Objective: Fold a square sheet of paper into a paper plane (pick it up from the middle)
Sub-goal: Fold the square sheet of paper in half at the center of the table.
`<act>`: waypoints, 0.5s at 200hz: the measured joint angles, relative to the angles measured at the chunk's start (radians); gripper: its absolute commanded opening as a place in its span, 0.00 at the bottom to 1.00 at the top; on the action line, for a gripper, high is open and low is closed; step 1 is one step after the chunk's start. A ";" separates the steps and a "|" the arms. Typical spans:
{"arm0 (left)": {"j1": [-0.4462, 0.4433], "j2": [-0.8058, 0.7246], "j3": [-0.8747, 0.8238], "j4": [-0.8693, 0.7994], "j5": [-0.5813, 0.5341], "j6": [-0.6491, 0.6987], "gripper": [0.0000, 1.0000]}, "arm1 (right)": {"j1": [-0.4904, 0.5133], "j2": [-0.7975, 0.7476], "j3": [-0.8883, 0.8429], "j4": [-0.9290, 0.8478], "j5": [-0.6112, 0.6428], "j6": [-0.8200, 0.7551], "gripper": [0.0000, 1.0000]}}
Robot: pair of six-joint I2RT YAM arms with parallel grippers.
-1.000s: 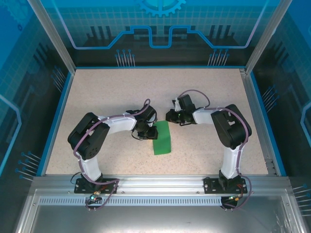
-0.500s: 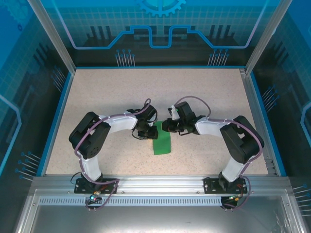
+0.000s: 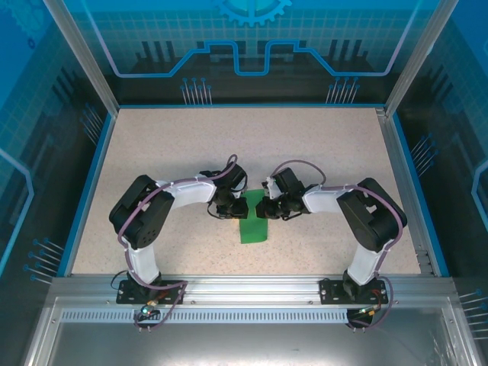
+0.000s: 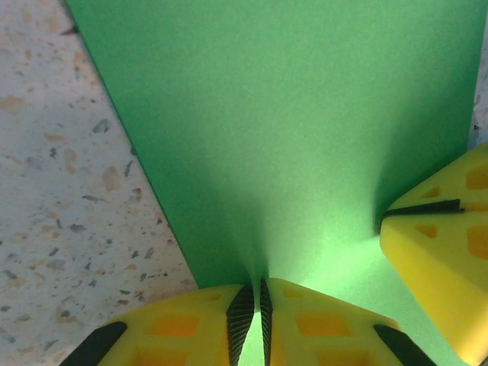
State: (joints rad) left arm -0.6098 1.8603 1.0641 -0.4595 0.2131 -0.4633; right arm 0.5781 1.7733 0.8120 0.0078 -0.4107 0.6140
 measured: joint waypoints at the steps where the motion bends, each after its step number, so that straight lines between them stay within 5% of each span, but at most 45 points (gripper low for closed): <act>1: 0.000 0.000 0.000 0.000 0.000 0.000 0.20 | 0.000 0.000 0.000 0.000 0.000 -0.001 0.11; 100: 0.000 0.017 0.024 -0.030 0.000 0.030 0.20 | 0.013 -0.060 -0.079 0.002 -0.025 -0.066 0.11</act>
State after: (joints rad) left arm -0.6098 1.8774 1.0885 -0.4896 0.2134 -0.4335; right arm 0.5907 1.7138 0.7334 0.0101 -0.4358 0.5476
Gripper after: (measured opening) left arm 0.195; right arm 0.108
